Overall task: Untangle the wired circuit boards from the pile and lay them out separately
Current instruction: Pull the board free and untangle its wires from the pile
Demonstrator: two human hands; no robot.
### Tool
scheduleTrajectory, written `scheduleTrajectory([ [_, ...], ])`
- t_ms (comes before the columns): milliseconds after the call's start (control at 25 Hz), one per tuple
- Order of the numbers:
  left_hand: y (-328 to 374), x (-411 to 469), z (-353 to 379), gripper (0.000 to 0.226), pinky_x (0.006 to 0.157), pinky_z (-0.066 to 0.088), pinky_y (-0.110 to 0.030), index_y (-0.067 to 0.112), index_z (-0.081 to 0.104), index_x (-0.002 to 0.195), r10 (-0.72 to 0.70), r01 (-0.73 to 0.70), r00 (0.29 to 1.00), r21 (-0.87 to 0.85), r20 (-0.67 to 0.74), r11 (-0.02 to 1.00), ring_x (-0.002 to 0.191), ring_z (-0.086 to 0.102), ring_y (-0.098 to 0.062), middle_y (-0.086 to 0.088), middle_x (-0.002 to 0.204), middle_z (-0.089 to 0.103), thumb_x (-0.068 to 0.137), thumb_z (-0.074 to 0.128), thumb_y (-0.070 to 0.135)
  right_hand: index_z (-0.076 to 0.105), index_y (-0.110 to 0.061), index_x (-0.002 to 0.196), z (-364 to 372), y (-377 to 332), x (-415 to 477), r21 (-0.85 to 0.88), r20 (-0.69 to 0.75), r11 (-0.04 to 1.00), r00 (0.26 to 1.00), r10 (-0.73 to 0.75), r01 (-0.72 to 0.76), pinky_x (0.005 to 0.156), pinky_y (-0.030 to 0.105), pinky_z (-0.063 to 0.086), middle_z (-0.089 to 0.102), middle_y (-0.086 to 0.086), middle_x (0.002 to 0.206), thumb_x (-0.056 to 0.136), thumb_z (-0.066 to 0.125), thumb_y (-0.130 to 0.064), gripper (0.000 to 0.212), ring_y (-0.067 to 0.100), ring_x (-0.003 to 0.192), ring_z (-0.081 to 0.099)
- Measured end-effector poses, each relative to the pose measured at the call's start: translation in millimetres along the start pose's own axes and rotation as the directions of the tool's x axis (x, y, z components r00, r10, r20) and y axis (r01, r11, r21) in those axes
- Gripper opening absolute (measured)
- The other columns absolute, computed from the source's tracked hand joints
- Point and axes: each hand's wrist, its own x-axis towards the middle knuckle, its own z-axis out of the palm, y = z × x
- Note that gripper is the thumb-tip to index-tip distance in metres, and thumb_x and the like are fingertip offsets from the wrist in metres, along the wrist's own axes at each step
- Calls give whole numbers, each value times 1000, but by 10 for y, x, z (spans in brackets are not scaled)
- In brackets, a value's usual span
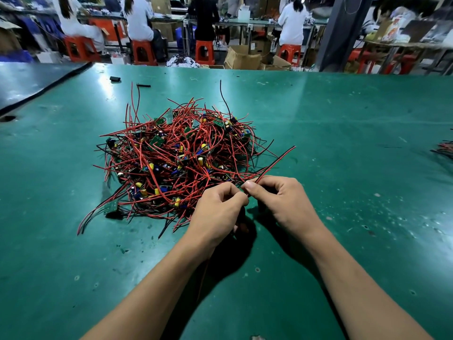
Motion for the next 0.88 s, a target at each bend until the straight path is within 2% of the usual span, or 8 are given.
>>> scheduleTrajectory([
  [120,-3,6,11,16,54,47,-38,7,59,71,-11,11,1000,19,10,1000,53,54,-24,-8,60,55,83,63,16,71,-8,76,3,74,58,29,-72,999,997,39,-37,51,25,29,44,-9,50,92,70,-38,34,7,49,35],
  [200,2,1,19,15,54,46,-37,7,59,71,-14,14,999,18,32,1000,53,52,-21,-5,58,54,83,62,14,72,-6,80,10,105,101,56,-140,997,988,63,-55,48,23,34,45,-4,51,89,69,-42,38,9,47,36],
  [280,18,-9,31,14,55,44,-36,5,59,73,-13,13,998,12,59,1000,51,49,-20,-3,57,53,84,62,13,74,-8,82,4,117,136,140,-208,987,972,105,-76,41,18,36,45,3,52,88,69,-42,35,10,44,38],
  [400,45,-26,38,13,51,41,-32,2,59,74,-9,13,995,-35,101,999,51,48,-21,-4,57,54,85,61,8,74,-9,82,-40,131,173,230,-274,966,945,177,-114,39,20,30,48,8,55,90,69,-42,34,10,40,39],
  [520,78,-31,36,12,47,39,-27,3,60,74,12,-1,989,-74,145,997,49,50,-22,-5,56,54,86,59,6,74,-11,78,-58,79,193,392,-287,911,923,255,-129,40,18,29,58,8,64,94,69,-33,28,9,41,38],
  [640,99,-41,28,14,46,40,-26,5,60,74,42,-23,983,-106,177,994,46,51,-23,-5,56,55,87,59,4,72,-12,77,-63,-18,208,562,-259,817,912,319,-125,40,19,33,68,1,68,97,64,-23,24,7,40,38],
  [800,122,-64,28,17,48,40,-27,9,59,72,58,-27,971,-131,233,991,46,53,-23,-4,55,56,88,58,4,71,-13,82,-136,-103,189,666,-237,736,902,361,-119,46,18,35,71,-1,73,98,62,-25,22,7,42,38],
  [880,124,-67,21,16,49,40,-28,9,59,72,55,-24,967,-130,248,991,46,53,-24,-5,56,57,88,58,5,70,-13,78,-155,-131,174,722,-197,678,898,393,-138,45,18,34,68,0,69,98,61,-27,26,7,41,37],
])
